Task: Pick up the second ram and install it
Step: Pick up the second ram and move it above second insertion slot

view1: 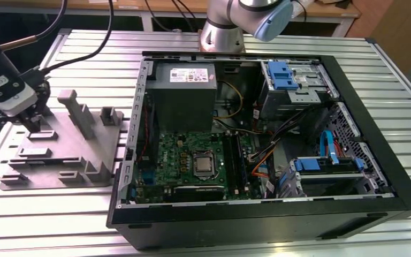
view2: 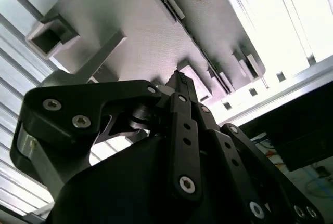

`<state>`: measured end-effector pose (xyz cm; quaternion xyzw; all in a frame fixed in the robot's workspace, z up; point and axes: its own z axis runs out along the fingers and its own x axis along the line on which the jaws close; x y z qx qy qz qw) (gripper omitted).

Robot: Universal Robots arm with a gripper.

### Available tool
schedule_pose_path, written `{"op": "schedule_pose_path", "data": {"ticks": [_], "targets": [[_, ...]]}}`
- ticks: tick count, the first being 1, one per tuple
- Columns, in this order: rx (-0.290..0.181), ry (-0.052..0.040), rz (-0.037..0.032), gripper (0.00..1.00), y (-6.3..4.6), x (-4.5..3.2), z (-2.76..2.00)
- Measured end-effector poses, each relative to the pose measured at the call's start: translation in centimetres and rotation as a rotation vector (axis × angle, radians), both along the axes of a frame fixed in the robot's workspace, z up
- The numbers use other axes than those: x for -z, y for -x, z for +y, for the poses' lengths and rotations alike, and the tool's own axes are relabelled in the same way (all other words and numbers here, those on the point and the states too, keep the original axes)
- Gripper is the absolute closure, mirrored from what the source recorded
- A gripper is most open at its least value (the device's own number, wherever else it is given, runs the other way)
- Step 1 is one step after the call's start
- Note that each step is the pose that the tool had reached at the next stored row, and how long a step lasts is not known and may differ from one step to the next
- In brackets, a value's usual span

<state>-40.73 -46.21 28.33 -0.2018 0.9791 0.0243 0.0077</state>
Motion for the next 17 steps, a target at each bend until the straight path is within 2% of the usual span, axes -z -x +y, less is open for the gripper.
{"op": "schedule_pose_path", "data": {"ticks": [17], "targets": [[-0.308, 0.0, 0.0, 0.9, 0.0, 1.13, 0.0]]}}
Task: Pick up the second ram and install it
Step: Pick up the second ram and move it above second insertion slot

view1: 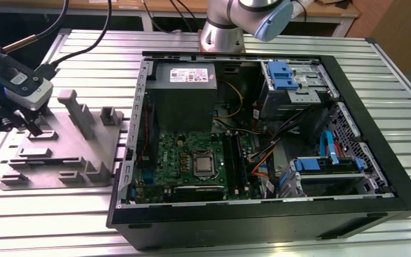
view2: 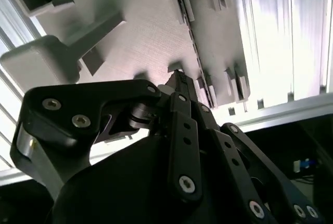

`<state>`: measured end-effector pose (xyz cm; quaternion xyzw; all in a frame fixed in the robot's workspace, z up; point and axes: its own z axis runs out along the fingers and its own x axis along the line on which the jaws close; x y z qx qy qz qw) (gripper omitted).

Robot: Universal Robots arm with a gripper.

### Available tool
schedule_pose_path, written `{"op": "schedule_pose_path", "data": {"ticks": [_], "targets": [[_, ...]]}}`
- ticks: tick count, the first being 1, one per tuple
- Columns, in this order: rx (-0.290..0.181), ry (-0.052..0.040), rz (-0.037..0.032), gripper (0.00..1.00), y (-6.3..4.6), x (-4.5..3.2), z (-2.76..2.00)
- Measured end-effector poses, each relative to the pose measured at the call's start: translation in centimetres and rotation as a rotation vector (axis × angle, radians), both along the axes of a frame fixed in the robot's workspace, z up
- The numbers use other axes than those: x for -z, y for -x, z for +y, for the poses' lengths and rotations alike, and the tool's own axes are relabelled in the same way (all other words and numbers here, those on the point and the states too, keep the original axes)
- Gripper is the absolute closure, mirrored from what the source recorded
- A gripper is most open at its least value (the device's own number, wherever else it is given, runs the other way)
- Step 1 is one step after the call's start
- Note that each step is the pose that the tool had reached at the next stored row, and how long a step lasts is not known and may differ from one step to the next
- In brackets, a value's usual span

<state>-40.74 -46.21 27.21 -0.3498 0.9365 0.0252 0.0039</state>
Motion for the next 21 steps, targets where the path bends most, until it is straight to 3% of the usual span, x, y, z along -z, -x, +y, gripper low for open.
{"op": "schedule_pose_path", "data": {"ticks": [21], "targets": [[-0.382, 0.0, 0.0, 0.9, 0.0, 1.83, 0.0]]}}
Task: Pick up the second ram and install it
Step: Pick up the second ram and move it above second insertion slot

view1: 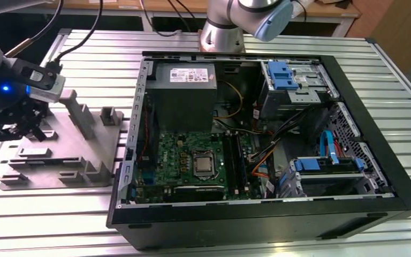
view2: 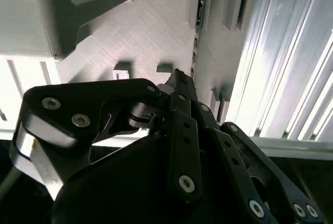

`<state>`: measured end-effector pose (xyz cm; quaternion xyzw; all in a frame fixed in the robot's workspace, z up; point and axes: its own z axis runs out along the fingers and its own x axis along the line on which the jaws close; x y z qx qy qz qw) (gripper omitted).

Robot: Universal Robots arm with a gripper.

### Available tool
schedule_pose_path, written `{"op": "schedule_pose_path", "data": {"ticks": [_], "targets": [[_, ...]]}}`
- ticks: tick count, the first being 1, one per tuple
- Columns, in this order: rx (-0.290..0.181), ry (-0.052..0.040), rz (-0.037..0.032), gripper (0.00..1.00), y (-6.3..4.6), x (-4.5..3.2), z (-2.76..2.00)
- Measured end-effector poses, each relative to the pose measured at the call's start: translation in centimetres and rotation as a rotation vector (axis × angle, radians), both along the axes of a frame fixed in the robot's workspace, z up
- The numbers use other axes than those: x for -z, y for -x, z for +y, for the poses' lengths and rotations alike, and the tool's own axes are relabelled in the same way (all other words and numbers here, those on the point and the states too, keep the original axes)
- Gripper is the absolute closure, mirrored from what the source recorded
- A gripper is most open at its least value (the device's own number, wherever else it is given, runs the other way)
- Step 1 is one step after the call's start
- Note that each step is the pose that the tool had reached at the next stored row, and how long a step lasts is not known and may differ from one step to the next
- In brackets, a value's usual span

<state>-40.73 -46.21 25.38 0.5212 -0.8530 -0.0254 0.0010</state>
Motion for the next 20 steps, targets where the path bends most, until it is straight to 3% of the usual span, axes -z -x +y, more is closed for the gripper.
{"op": "schedule_pose_path", "data": {"ticks": [20], "targets": [[-0.364, 0.0001, 0.0001, 0.9, 0.0, 1.56, 0.0]]}}
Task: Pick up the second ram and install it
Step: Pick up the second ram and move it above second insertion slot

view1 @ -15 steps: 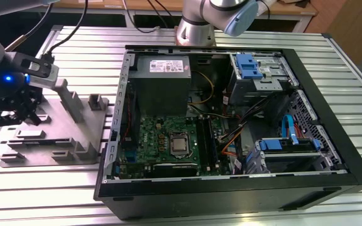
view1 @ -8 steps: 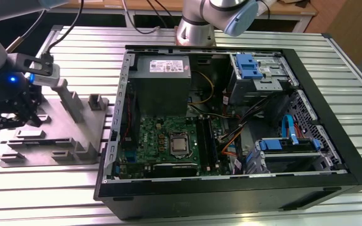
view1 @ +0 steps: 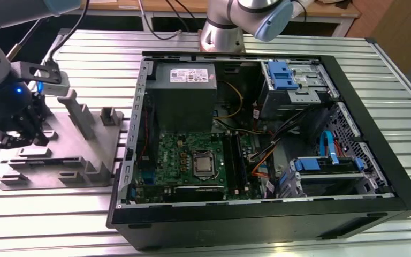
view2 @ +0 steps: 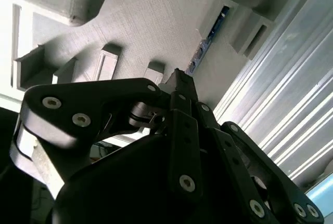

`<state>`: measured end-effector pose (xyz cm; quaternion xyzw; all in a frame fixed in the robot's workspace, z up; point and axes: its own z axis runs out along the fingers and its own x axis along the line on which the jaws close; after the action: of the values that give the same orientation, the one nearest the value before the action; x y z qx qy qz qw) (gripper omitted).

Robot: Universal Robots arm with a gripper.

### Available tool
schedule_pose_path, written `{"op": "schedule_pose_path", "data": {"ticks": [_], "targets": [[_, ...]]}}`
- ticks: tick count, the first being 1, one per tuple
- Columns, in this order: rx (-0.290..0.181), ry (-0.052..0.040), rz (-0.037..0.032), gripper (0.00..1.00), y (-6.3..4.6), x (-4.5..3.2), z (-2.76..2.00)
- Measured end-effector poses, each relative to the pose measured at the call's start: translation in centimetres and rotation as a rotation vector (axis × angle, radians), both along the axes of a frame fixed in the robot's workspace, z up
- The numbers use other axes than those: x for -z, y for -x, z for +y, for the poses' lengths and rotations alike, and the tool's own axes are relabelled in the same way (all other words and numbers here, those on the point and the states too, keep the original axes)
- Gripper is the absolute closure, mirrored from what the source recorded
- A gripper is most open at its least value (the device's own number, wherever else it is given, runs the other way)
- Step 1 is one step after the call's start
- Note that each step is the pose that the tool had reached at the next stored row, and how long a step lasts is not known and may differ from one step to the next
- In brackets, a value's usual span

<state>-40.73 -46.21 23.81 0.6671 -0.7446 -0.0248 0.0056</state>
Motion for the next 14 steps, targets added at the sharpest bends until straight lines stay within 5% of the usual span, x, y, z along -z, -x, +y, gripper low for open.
{"op": "schedule_pose_path", "data": {"ticks": [8, 14], "targets": [[-0.013, 0.0008, -0.0007, 0.9, 0.03, 0.07, -0.03], [-0.02, 0.001, -0.0024, 0.9, 0.31, 0.28, -0.58]]}}
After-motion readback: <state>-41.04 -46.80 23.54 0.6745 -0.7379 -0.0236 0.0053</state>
